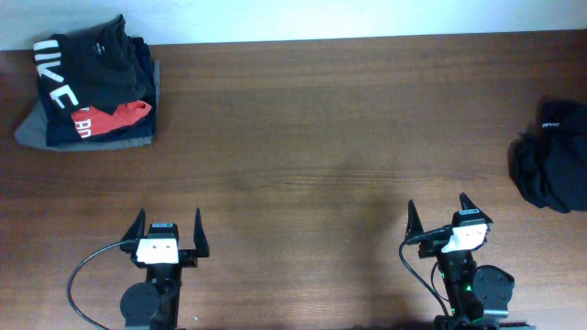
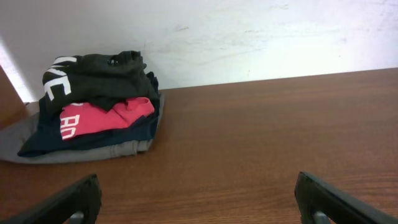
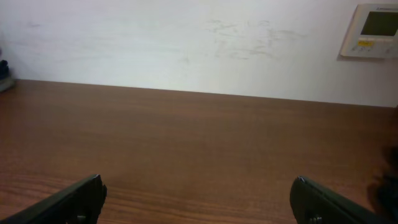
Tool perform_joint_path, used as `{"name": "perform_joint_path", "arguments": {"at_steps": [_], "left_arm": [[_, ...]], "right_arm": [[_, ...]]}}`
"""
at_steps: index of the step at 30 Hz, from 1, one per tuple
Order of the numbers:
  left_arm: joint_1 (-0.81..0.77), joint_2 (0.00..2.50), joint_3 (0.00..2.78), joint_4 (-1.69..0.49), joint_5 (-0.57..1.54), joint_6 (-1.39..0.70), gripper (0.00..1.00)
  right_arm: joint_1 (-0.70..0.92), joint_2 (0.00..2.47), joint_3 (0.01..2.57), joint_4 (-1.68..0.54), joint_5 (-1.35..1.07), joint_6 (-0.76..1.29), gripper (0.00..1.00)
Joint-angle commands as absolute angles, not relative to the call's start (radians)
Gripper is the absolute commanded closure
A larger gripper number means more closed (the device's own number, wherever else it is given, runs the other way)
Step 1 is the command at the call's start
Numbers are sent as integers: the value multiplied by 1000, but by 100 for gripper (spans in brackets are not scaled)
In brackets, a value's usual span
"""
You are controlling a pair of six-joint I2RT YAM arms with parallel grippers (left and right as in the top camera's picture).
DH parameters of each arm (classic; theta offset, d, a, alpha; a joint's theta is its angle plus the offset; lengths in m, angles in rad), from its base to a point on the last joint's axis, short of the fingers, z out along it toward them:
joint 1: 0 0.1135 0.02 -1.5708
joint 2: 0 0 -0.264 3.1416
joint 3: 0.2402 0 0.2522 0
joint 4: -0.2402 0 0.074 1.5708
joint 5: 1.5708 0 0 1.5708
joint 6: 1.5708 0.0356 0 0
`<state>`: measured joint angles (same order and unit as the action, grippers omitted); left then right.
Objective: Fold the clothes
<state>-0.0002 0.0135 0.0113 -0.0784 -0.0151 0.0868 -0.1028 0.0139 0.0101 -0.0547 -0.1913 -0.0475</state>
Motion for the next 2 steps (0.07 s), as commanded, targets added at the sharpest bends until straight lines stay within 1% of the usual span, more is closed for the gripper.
{"name": "perform_joint_path", "arguments": {"at_steps": [1,2], "left_arm": [[4,5,9,-84,-4,104,1],[4,5,9,-84,-4,104,1]], "right_arm": [[-96,3,6,-64,-172,-36,1],[-96,3,6,-64,-172,-36,1]]}}
